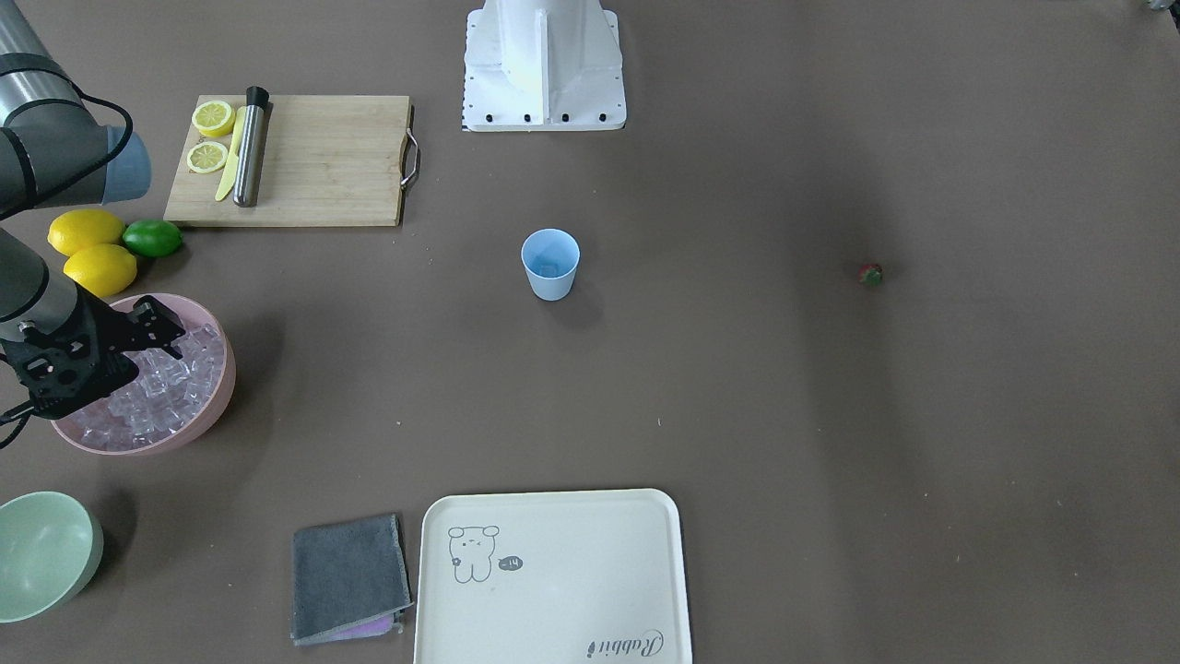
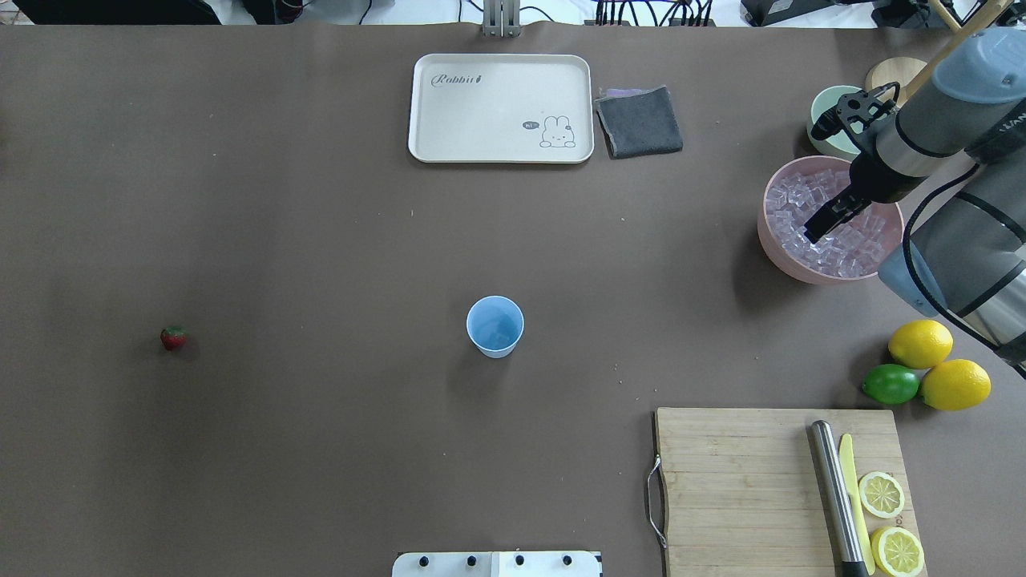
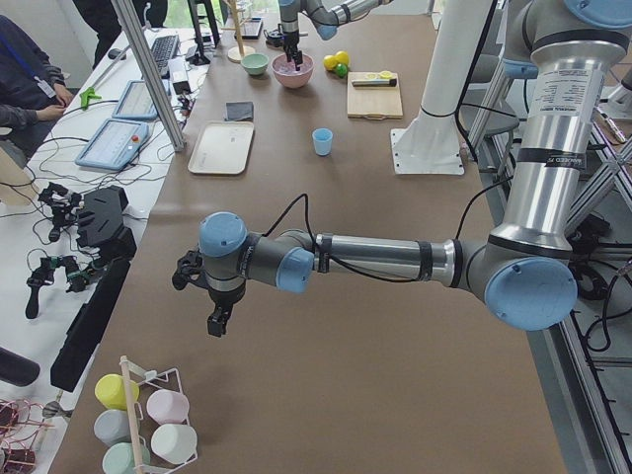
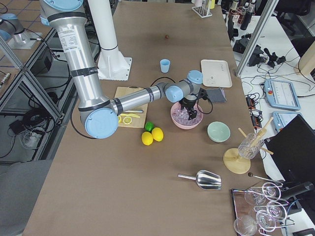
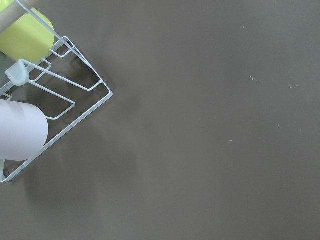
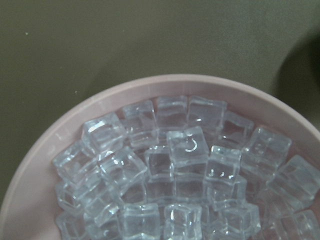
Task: Put ice and strawberries in cup
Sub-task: 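Lower the right gripper into the ice and grasp a cube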
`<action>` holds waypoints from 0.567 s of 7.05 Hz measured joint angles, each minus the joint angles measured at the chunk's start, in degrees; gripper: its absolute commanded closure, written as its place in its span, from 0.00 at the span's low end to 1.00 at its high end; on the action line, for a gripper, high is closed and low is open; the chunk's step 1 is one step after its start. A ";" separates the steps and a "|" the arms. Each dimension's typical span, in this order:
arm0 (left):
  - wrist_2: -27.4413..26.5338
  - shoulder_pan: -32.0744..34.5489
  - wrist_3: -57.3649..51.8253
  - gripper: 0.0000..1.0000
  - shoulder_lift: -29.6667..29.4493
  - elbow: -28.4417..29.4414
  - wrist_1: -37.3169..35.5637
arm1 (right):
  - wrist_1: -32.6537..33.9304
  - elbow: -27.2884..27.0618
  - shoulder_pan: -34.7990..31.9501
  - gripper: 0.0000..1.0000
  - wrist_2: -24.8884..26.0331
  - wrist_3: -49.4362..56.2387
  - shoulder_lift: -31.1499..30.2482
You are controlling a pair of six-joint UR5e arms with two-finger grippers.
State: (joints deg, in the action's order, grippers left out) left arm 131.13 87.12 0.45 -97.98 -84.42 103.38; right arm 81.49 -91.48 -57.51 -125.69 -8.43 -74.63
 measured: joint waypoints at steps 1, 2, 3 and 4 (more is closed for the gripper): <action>0.00 -0.01 -0.01 0.02 0.00 0.08 0.04 | 0.04 0.04 0.31 0.17 -0.05 -0.16 -0.10; 0.00 -0.02 -0.01 0.02 -0.02 0.10 0.05 | 0.06 0.04 0.65 0.25 -0.05 -0.52 -0.13; 0.00 -0.02 -0.01 0.02 -0.02 0.13 0.06 | 0.07 0.04 0.99 0.57 -0.04 -0.96 -0.16; 0.00 -0.02 -0.01 0.02 -0.04 0.13 0.06 | 0.13 0.10 1.25 0.83 -0.06 -1.28 -0.16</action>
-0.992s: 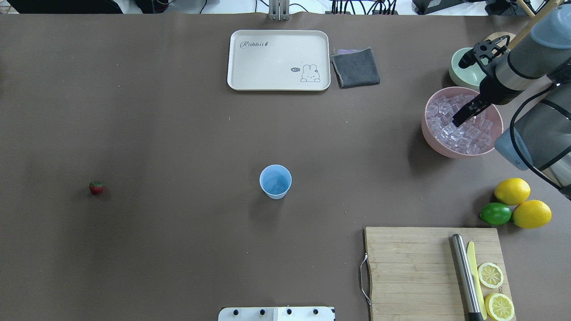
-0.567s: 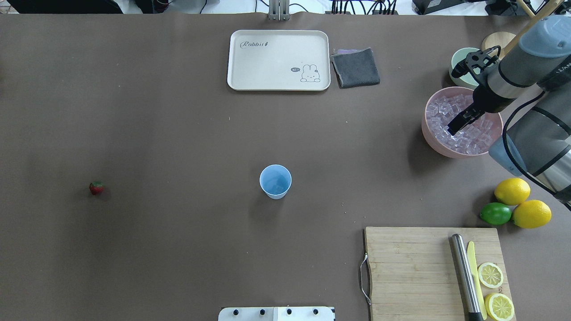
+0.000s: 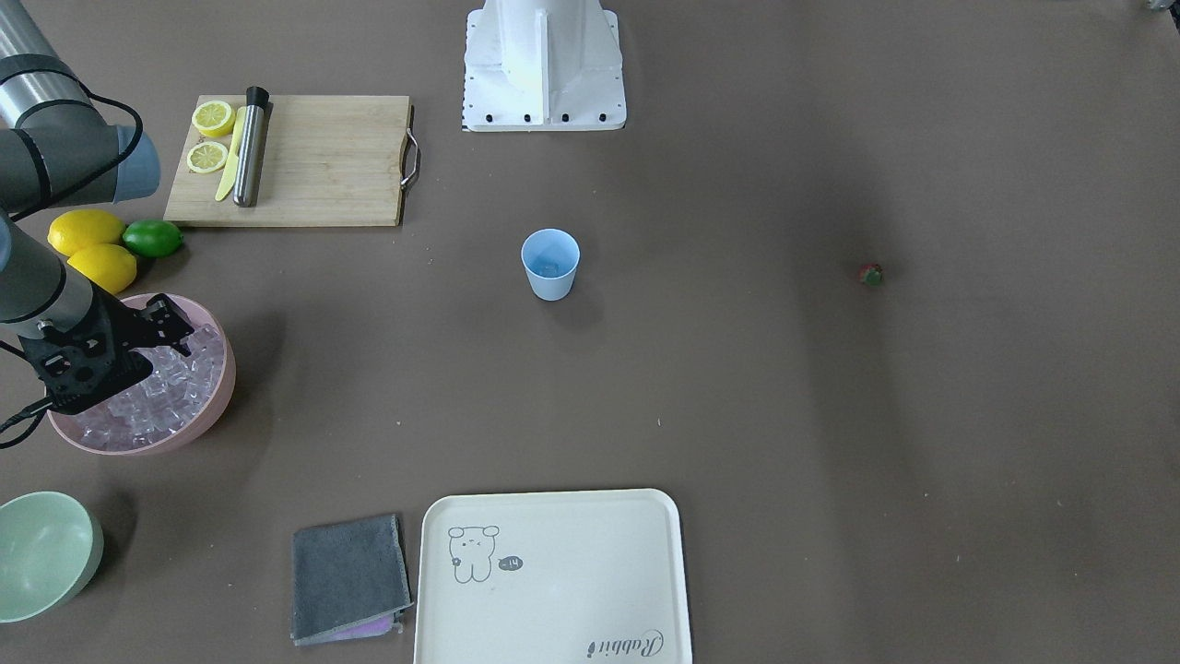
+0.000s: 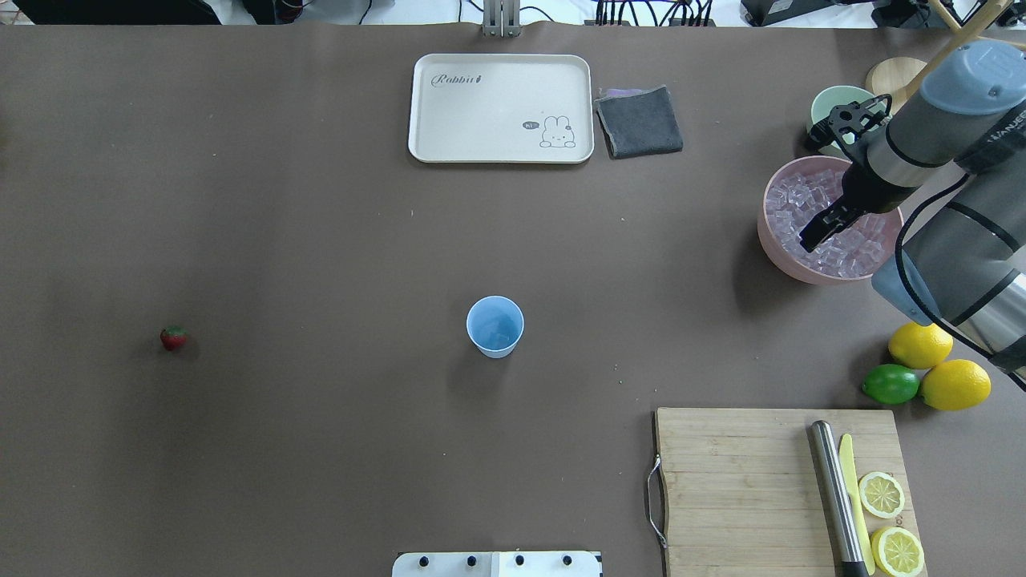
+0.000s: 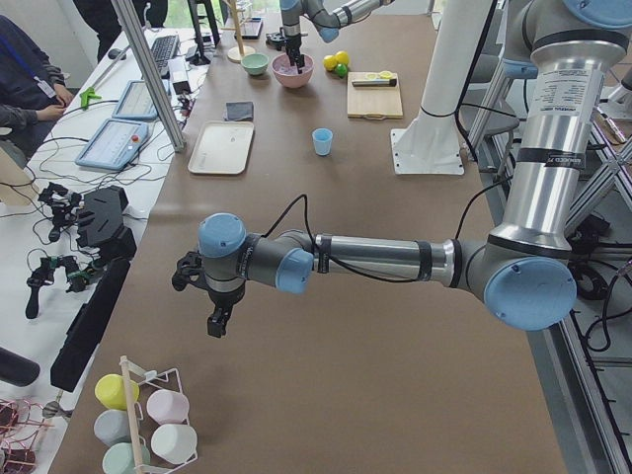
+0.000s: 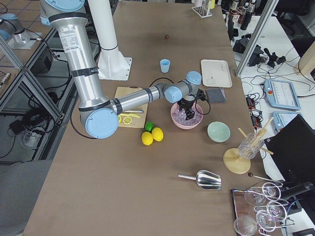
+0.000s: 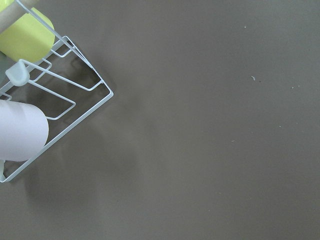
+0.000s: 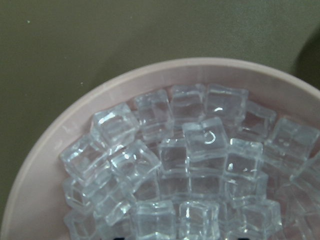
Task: Put ice and strawberries in cup
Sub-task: 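Lower the right gripper into the ice and grasp a cube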
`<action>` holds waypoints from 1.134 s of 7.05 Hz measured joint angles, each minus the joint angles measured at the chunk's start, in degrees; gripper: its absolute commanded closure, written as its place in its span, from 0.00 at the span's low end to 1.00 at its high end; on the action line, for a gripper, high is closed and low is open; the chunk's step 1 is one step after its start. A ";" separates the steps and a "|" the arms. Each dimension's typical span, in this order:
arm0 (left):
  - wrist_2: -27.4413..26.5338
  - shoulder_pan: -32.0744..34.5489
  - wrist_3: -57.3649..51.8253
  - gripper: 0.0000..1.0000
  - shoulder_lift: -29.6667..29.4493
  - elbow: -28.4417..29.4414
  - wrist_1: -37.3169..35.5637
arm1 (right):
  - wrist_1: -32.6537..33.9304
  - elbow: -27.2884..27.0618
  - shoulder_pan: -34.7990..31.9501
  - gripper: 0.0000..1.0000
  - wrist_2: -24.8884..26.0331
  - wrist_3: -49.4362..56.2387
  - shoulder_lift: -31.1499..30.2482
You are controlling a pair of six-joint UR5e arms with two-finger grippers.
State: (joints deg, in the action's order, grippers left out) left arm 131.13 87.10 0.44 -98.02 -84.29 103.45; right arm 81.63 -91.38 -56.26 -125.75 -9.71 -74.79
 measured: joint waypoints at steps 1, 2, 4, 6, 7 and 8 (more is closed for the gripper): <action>0.00 0.00 0.01 0.02 -0.02 0.00 0.00 | 0.20 0.08 0.13 1.00 -0.02 -0.12 -0.09; 0.00 0.00 0.05 0.02 -0.02 0.00 0.00 | 0.87 0.00 0.21 1.00 -0.04 0.04 -0.19; 0.00 0.00 0.08 0.02 -0.08 0.00 -0.03 | 2.52 -0.49 0.26 1.00 -0.10 0.56 -0.05; 0.00 0.00 0.09 0.02 -0.17 0.00 -0.01 | 3.59 -1.33 -0.52 1.00 -0.13 0.75 0.18; 0.00 0.00 0.09 0.02 -0.28 0.00 -0.02 | 5.85 -2.77 -1.71 1.00 -0.17 1.83 0.42; 0.00 0.00 0.09 0.02 -0.41 0.00 -0.03 | 10.77 -5.15 -3.44 1.00 -0.18 4.95 1.54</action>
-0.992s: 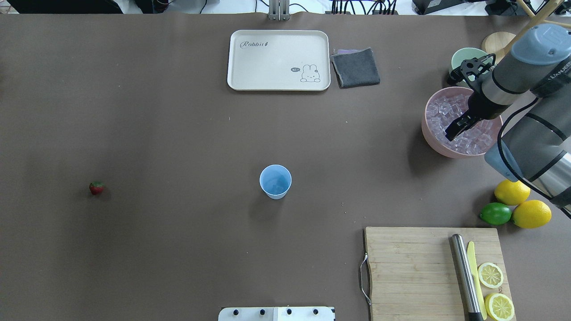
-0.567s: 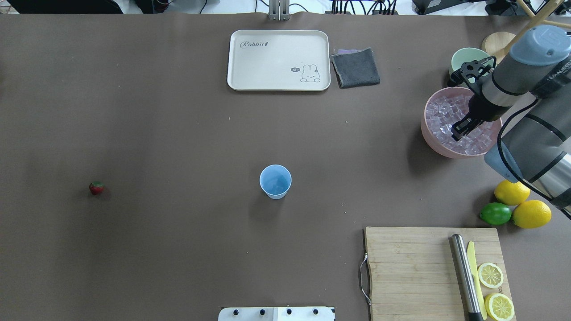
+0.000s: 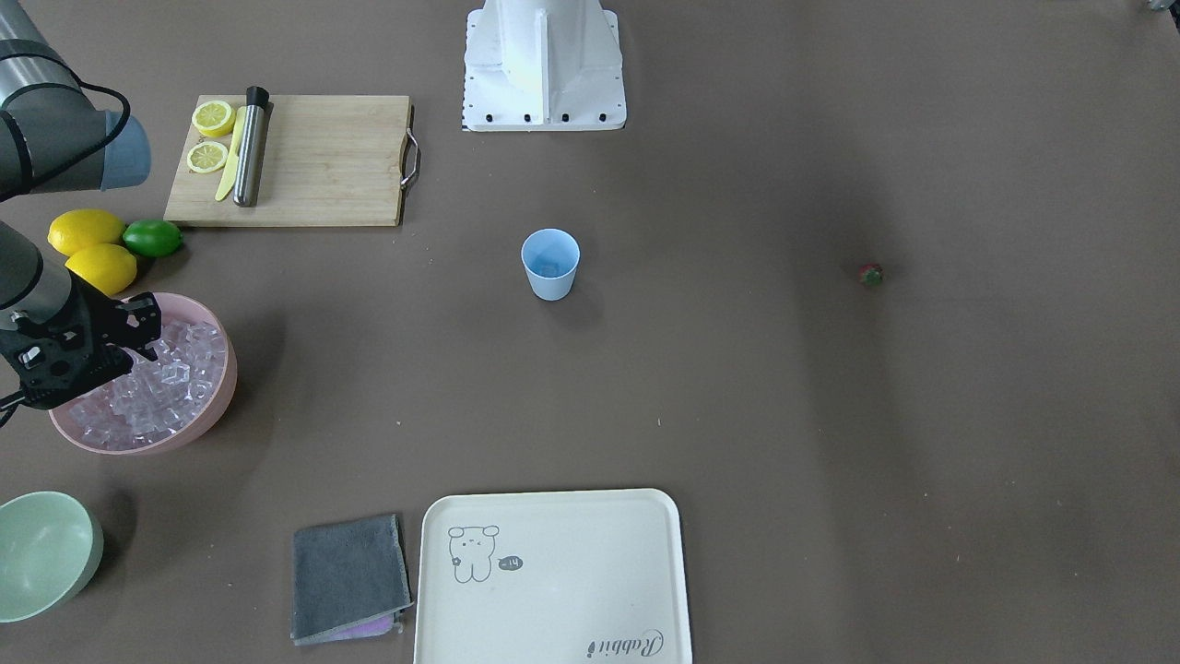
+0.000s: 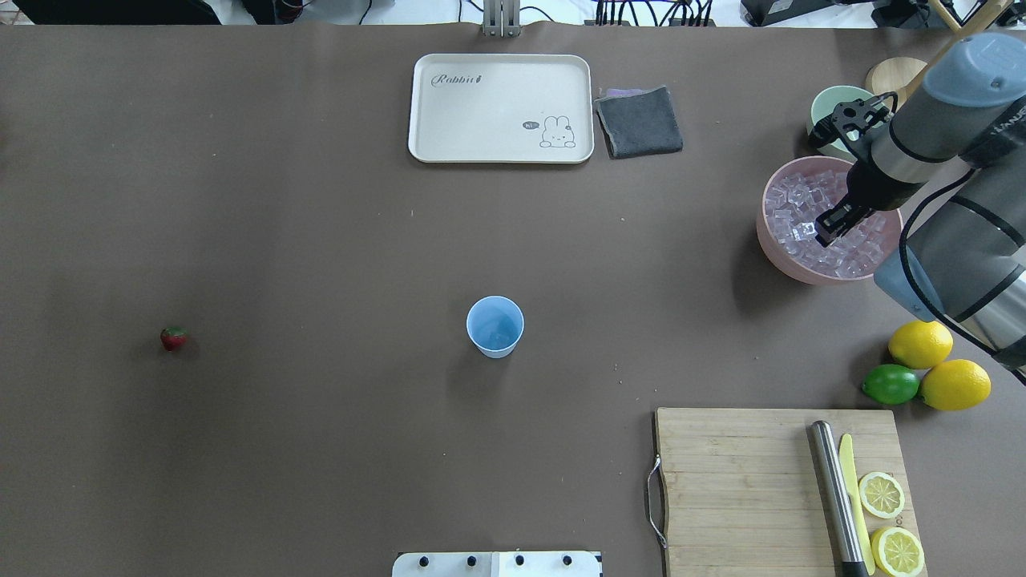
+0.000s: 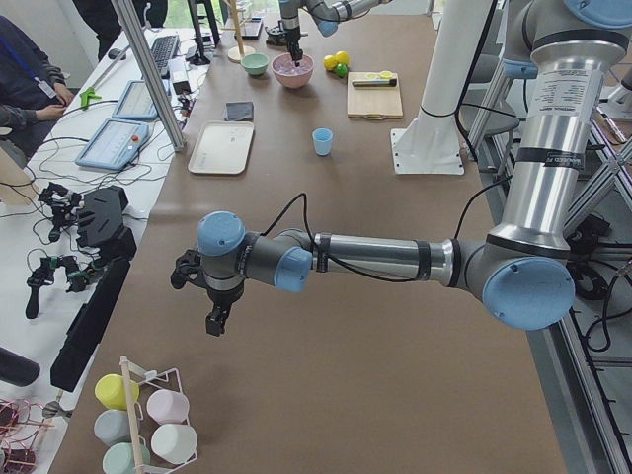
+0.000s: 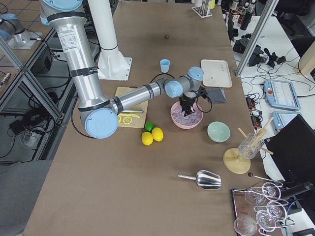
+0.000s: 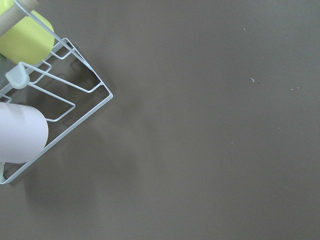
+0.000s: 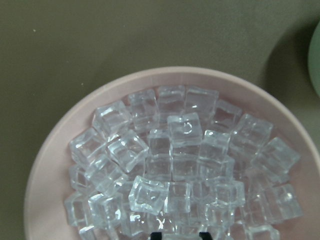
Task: Put ice and strawberries in cup
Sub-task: 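Carry the ice cube with the right gripper over the blue cup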
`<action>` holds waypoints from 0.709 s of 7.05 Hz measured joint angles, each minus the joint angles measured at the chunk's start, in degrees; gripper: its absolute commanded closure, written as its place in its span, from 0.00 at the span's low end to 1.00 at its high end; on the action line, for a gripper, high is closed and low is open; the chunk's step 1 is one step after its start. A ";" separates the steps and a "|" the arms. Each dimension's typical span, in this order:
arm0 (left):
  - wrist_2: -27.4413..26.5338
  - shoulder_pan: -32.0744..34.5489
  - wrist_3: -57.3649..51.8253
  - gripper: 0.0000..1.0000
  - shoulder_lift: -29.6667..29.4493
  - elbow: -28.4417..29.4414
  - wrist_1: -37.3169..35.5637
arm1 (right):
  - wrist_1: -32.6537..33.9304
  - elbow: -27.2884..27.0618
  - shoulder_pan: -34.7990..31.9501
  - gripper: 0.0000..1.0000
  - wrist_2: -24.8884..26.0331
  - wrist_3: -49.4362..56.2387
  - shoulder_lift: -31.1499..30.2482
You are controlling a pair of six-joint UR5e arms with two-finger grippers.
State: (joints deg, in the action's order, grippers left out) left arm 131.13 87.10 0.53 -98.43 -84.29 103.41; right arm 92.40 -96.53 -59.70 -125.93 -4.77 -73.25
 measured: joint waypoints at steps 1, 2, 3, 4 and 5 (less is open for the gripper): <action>0.00 0.00 0.00 0.02 -0.05 0.00 0.01 | 5.99 -2.39 -1.78 1.00 -0.10 2.90 2.38; 0.00 0.00 0.00 0.02 -0.07 0.00 0.02 | 10.93 -4.08 -2.91 1.00 -1.50 3.20 5.75; 0.00 0.00 0.00 0.02 -0.09 0.00 0.03 | 13.72 -4.93 -2.93 1.00 -4.45 -0.35 9.35; 0.00 0.00 0.00 0.02 -0.09 0.00 0.01 | 14.27 -5.67 -1.64 1.00 -7.08 -8.38 12.81; 0.00 0.00 0.00 0.02 -0.10 0.00 0.00 | 11.56 -6.66 1.82 1.00 -8.66 -21.10 15.64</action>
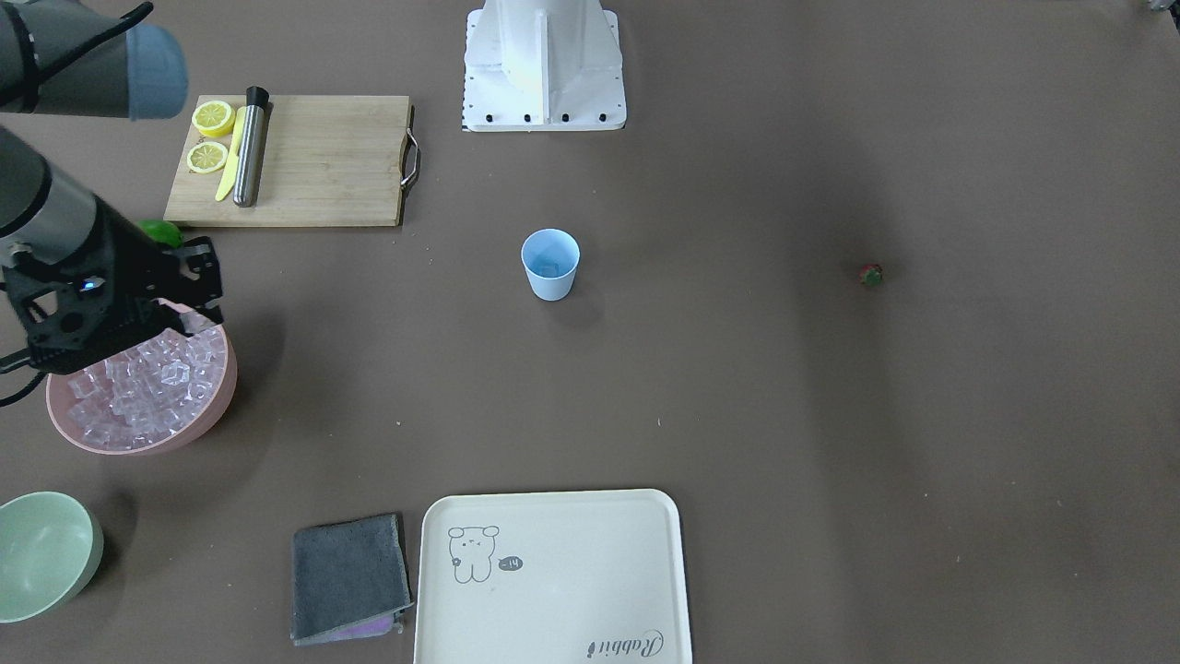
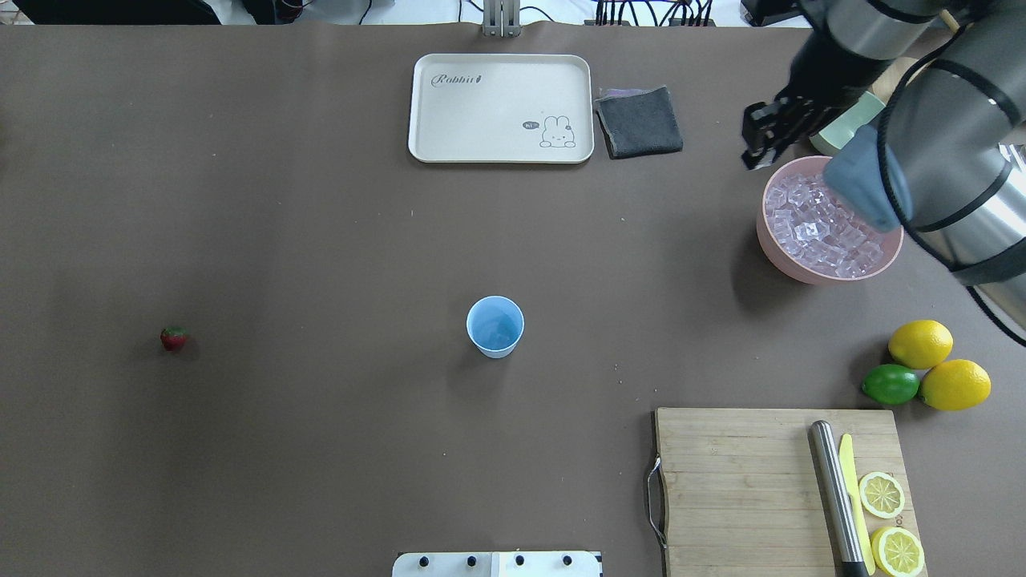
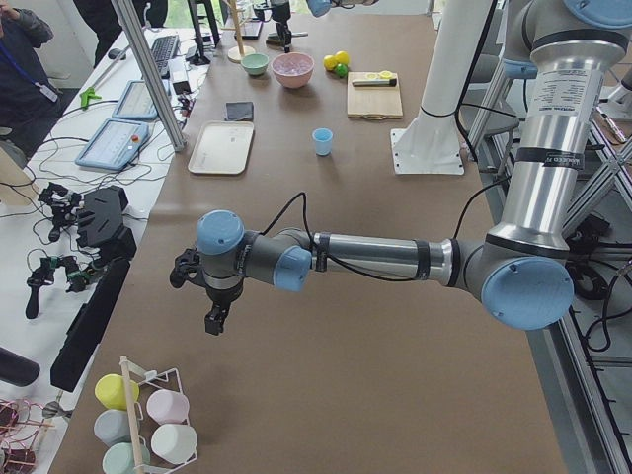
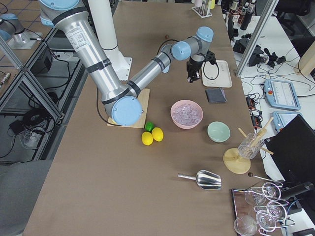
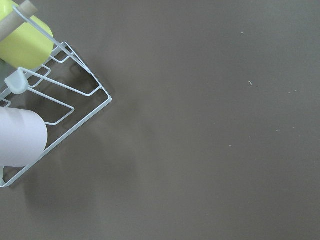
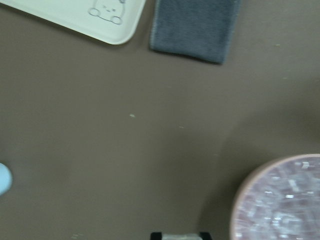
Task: Put ice and strawberries in cup
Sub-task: 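Carry the ice cube with the right gripper over the blue cup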
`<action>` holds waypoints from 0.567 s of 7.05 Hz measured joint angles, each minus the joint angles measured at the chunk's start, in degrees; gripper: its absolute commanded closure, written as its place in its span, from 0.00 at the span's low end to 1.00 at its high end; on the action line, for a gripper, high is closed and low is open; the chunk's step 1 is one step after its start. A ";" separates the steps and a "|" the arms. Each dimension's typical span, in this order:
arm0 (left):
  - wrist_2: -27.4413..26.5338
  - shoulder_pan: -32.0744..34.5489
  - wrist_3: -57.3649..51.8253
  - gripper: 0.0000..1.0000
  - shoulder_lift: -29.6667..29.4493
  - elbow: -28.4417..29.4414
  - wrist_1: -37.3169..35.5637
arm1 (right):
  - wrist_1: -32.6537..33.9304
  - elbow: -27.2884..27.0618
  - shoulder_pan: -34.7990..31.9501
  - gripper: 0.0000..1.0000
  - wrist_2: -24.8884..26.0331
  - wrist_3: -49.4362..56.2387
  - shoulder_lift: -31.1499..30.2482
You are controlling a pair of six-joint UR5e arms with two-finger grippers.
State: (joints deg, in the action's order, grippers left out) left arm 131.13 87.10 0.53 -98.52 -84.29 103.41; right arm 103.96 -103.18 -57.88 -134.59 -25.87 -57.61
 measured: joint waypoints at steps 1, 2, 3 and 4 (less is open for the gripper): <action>0.00 -0.03 0.00 0.02 0.00 0.02 -0.01 | -6.60 -0.46 5.66 1.00 1.93 -14.98 1.56; 0.00 -0.14 0.00 0.02 -0.02 0.13 -0.03 | -13.99 -0.17 13.16 1.00 8.83 -29.54 2.76; 0.00 -0.26 0.00 0.02 -0.19 0.42 -0.03 | -18.31 0.67 20.65 1.00 17.29 -39.29 4.04; 0.00 -0.34 0.00 0.02 -0.50 0.98 0.16 | -20.07 1.51 26.60 1.00 24.40 -44.84 5.09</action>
State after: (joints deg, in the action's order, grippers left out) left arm 131.13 86.76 0.53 -99.03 -83.31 103.57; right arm 83.89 -101.67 -31.28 -110.20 -70.71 -52.52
